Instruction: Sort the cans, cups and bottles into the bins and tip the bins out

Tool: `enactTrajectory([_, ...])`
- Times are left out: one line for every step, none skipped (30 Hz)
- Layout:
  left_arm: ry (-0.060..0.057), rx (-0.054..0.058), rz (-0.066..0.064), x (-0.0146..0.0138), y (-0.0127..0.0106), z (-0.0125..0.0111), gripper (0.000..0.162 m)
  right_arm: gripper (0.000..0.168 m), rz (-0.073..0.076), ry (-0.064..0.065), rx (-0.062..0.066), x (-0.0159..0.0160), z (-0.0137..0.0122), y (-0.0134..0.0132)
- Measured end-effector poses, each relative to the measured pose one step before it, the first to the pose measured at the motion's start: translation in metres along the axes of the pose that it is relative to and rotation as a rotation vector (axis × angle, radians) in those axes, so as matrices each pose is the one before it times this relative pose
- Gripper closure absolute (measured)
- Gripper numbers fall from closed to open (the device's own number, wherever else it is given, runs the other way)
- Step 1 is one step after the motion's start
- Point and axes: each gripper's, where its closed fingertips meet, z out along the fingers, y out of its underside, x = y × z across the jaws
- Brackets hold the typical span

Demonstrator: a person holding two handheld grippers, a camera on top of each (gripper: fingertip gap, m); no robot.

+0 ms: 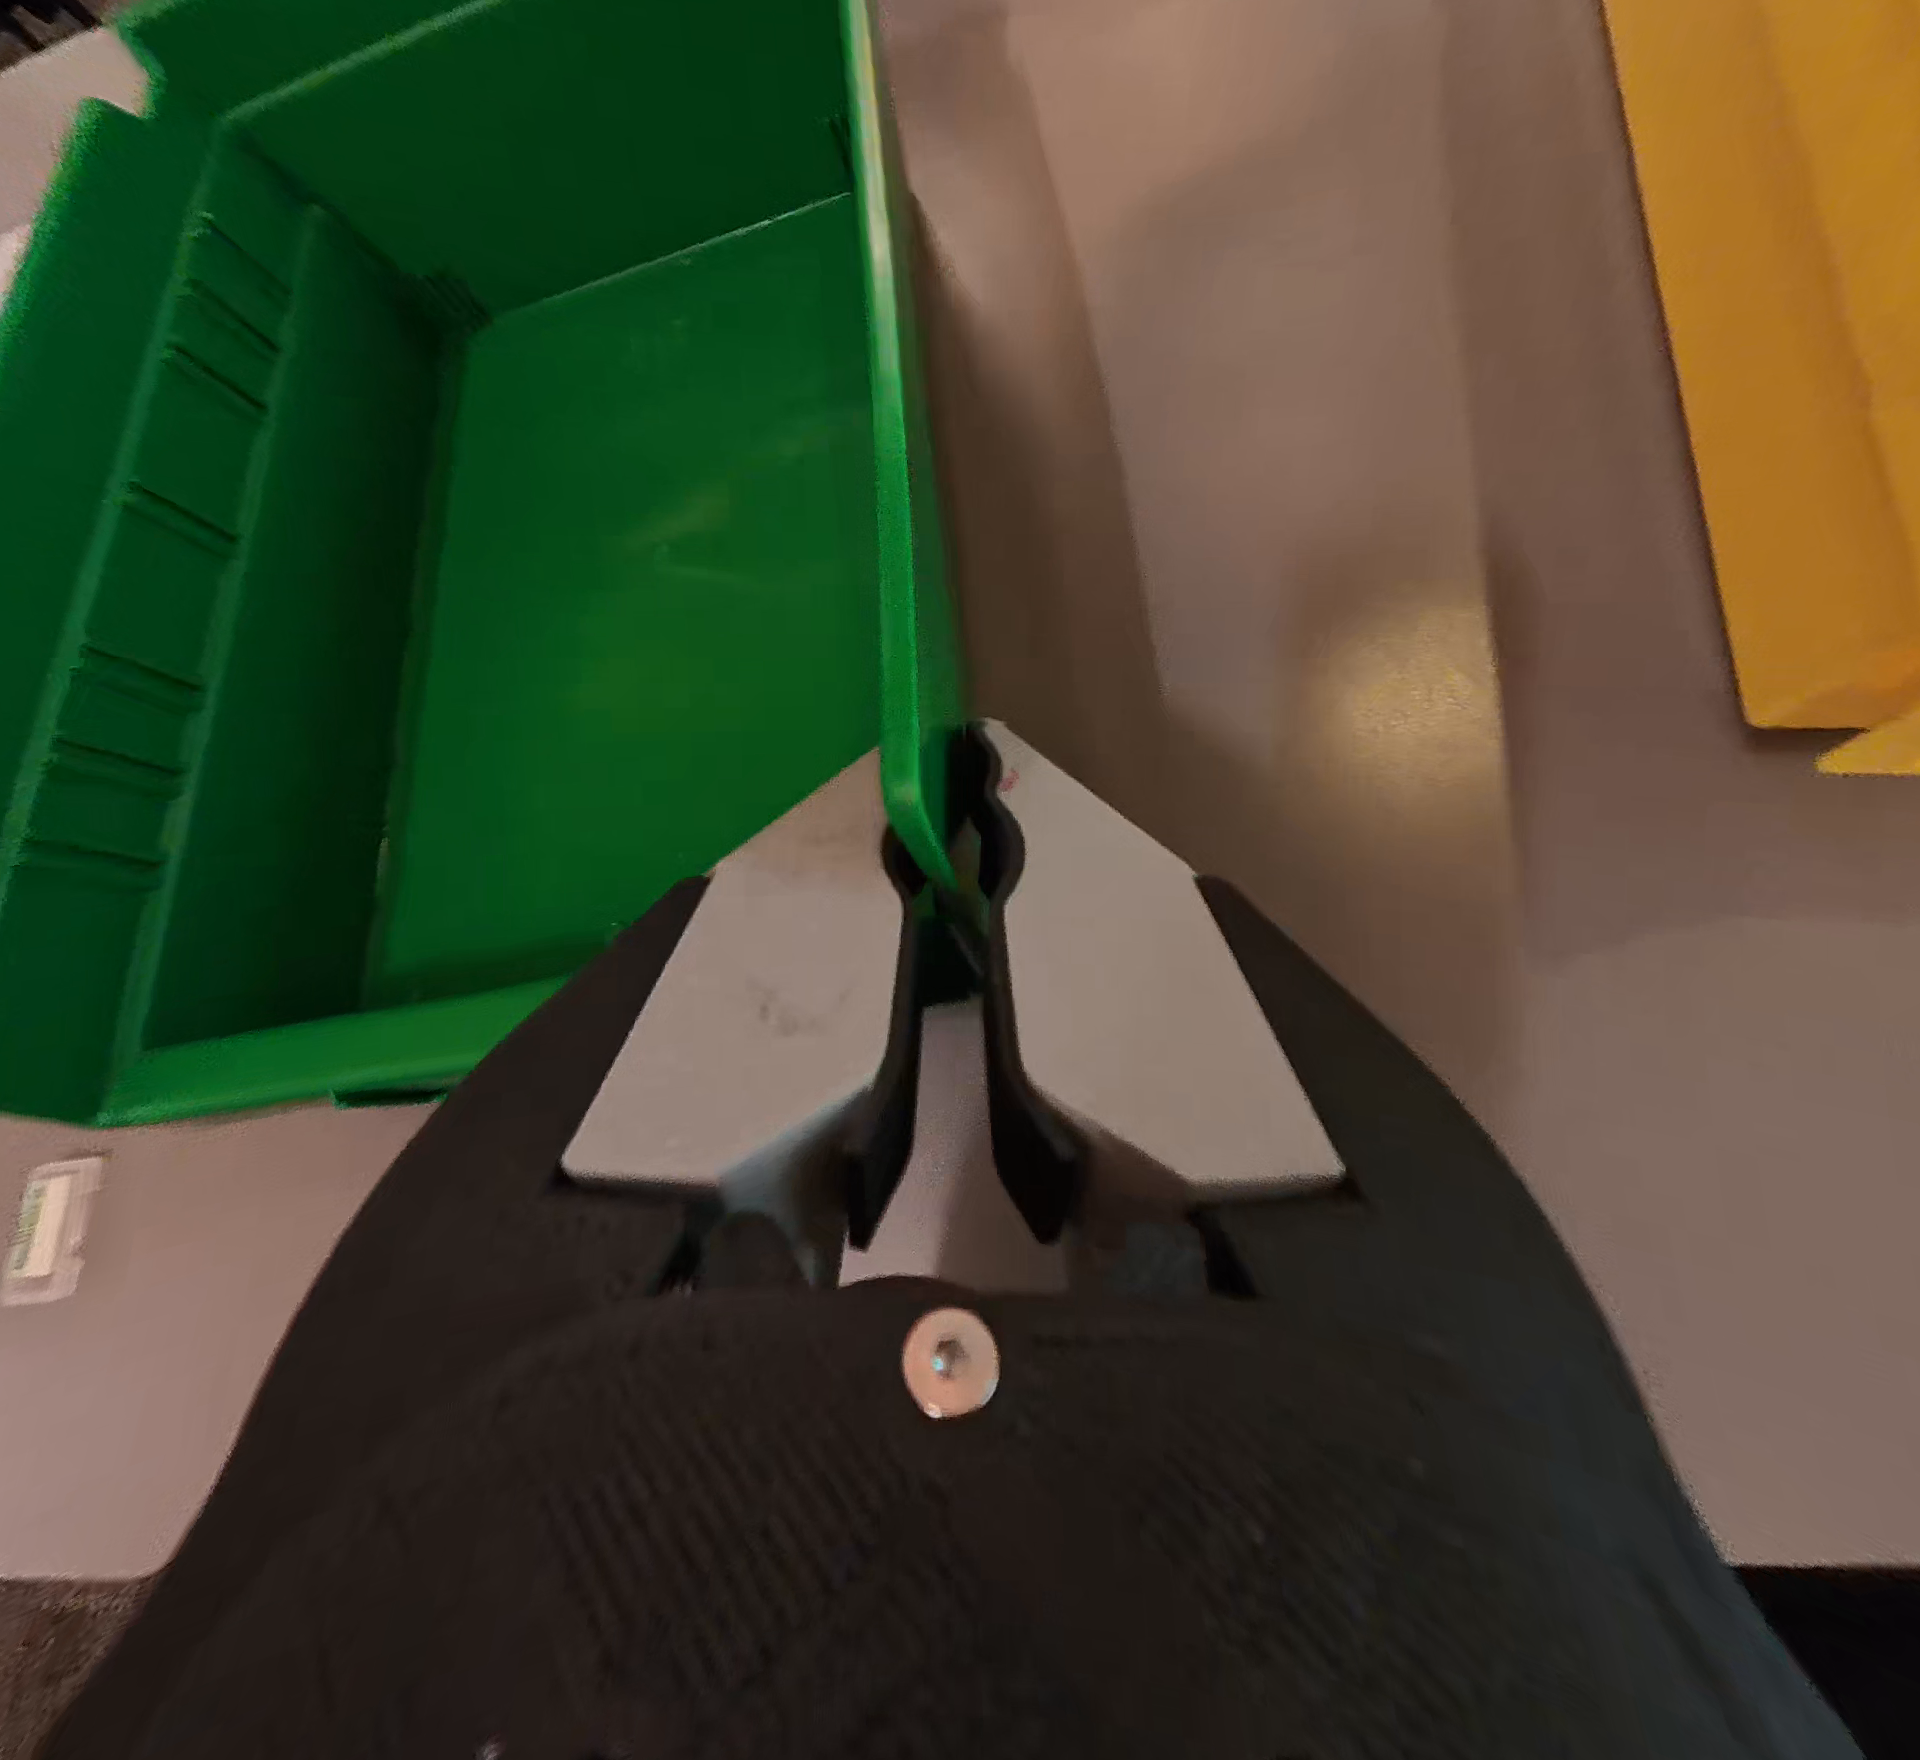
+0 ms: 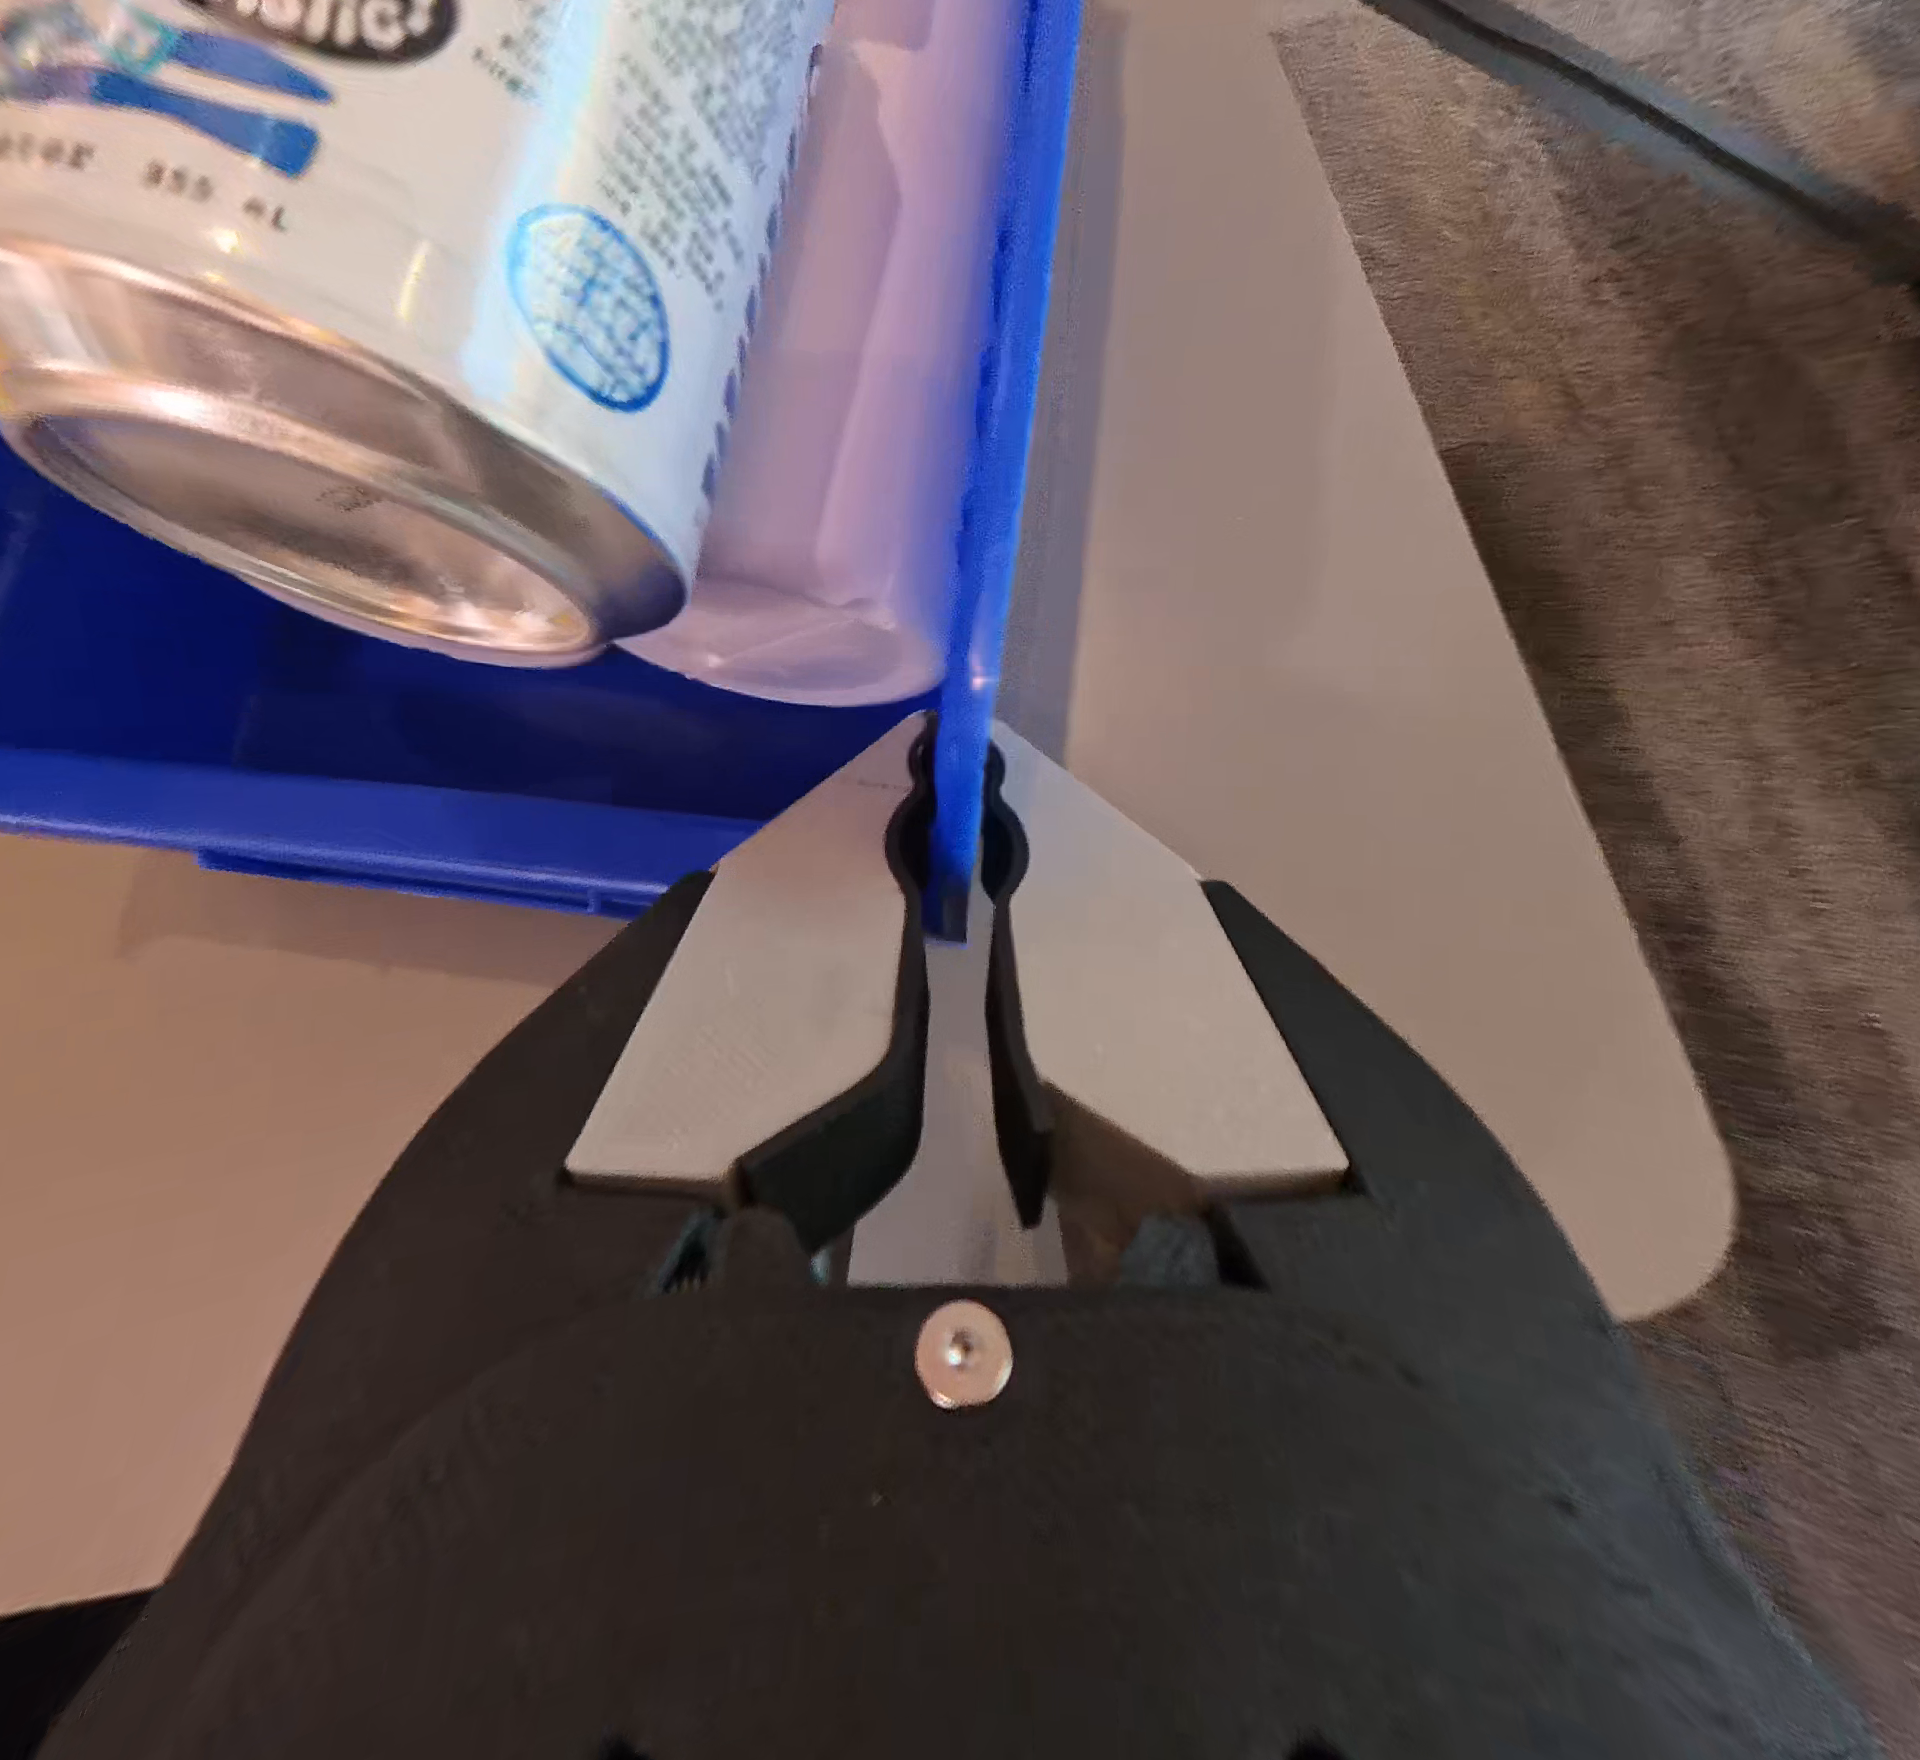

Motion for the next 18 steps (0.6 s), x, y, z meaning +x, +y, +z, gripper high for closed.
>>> enactTrajectory([-0.0076,0.0177,-0.0053,-0.00291,-0.00258,-0.00307,0.160,0.166,0.0266,-0.0209,0.0202,0.00157,-0.00017,-0.00073])
enactTrajectory([0.0025,0.0279,-0.0132,-0.00223,-0.00416,-0.00368,0.161,0.166,0.0124,-0.0027,0.0217,0.00368,-0.00077,-0.00058])
enactTrajectory([0.0085,0.0277,-0.0129,-0.00120,-0.00407,-0.00327,0.160,0.167,0.0126,-0.0065,0.0152,0.00269,-0.00152,0.00012])
enactTrajectory([0.0087,0.0137,-0.0044,-0.00043,-0.00182,-0.00228,0.160,0.167,0.0138,-0.0159,0.0107,0.00116,-0.00165,0.00072])
enactTrajectory([0.0093,-0.0003,0.0037,0.00032,0.00053,-0.00067,0.160,0.166,0.0088,-0.0136,0.0077,0.00121,-0.00184,0.00098])
enactTrajectory([0.0003,-0.0062,0.0098,-0.00020,0.00189,0.00043,0.160,0.166,0.0058,-0.0071,0.0028,0.00155,-0.00235,0.00138])
enactTrajectory([-0.0063,-0.0042,0.0127,-0.00050,0.00190,0.00072,0.160,0.167,0.0048,-0.0048,0.0010,0.00177,-0.00270,0.00102])
enactTrajectory([-0.0055,-0.0082,0.0144,-0.00008,0.00283,0.00113,0.160,0.166,0.0070,-0.0087,0.0014,0.00122,-0.00287,0.00066])
enactTrajectory([0.0012,-0.0074,0.0092,0.00090,0.00278,0.00141,0.160,0.166,0.0120,-0.0135,0.0012,0.00096,-0.00280,0.00047])
enactTrajectory([0.0004,-0.0032,0.0086,0.00090,0.00205,0.00133,0.160,0.166,0.0138,-0.0165,0.0003,0.00066,-0.00270,0.00041])
enactTrajectory([-0.0050,0.0011,0.0064,0.00034,0.00123,0.00119,0.160,0.166,0.0096,-0.0131,-0.0020,0.00055,-0.00261,0.00072])
enactTrajectory([-0.0015,-0.0018,0.0056,0.00072,0.00178,0.00158,0.160,0.166,0.0014,-0.0062,-0.0056,0.00073,-0.00244,0.00104])
enactTrajectory([0.0093,-0.0151,0.0086,0.00217,0.00373,0.00272,0.159,0.166,-0.0072,0.0036,-0.0084,0.00124,-0.00220,0.00106])
enactTrajectory([0.0021,-0.0050,0.0048,0.00099,0.00191,0.00224,0.159,0.167,-0.0182,0.0155,-0.0100,0.00192,-0.00217,0.00109])
enactTrajectory([-0.0049,0.0137,0.0043,-0.00013,-0.00117,0.00058,0.159,0.167,-0.0292,0.0234,-0.0107,0.00162,-0.00163,0.00143])
enactTrajectory([-0.0027,0.0085,0.0009,-0.00030,-0.00103,0.00013,0.159,0.168,-0.0288,0.0182,-0.0072,0.00018,-0.00065,0.00185])
enactTrajectory([-0.0012,0.0071,-0.0079,-0.00029,-0.00114,-0.00004,0.158,0.167,-0.0181,0.0079,-0.0038,-0.00100,-0.00007,0.00193])
enactTrajectory([0.0025,0.0057,-0.0104,0.00006,-0.00099,0.00009,0.156,0.167,-0.0034,-0.0020,0.0020,-0.00119,0.00026,0.00162])
